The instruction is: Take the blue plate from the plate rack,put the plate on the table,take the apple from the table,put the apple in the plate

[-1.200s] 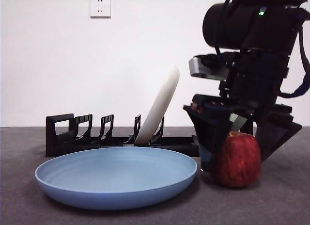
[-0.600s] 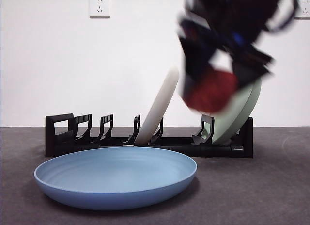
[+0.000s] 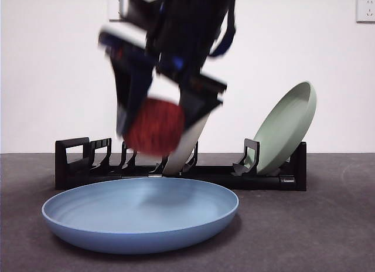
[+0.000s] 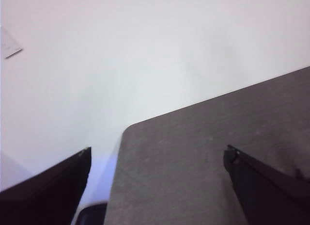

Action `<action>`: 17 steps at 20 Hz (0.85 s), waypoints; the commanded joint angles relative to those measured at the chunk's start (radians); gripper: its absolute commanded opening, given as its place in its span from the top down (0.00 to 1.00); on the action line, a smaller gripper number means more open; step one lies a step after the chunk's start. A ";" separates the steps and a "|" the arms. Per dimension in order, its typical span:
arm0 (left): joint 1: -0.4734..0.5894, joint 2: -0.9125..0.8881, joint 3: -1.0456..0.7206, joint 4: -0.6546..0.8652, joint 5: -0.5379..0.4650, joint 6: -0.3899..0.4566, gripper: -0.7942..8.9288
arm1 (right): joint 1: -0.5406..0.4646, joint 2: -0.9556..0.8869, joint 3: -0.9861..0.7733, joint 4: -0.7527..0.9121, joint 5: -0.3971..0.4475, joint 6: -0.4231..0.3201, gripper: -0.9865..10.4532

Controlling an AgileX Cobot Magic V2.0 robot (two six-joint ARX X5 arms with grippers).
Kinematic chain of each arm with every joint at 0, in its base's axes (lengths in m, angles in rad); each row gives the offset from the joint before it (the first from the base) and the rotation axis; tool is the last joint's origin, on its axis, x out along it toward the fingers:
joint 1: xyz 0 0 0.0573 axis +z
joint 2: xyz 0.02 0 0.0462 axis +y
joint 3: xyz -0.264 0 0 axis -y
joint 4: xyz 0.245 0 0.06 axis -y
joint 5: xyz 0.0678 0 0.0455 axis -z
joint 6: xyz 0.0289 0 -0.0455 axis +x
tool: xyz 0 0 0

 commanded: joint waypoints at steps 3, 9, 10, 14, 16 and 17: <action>0.074 -0.002 -0.003 -0.024 0.002 0.008 0.44 | 0.006 0.093 0.003 -0.002 0.004 0.006 0.92; 0.114 0.000 -0.003 -0.035 0.078 0.008 0.44 | 0.005 0.130 0.003 -0.012 0.003 -0.008 0.90; 0.120 0.000 -0.003 -0.035 0.094 0.007 0.44 | 0.005 0.130 0.003 -0.014 0.003 -0.013 0.85; 0.125 0.010 -0.003 -0.040 0.110 0.007 0.44 | 0.005 0.131 0.003 -0.018 0.001 -0.013 0.69; 0.125 0.016 -0.003 -0.051 0.110 0.006 0.44 | 0.005 0.131 0.003 -0.018 0.000 -0.013 0.68; 0.125 0.020 -0.003 -0.058 0.110 0.003 0.44 | 0.005 0.131 0.003 -0.019 0.000 -0.012 0.62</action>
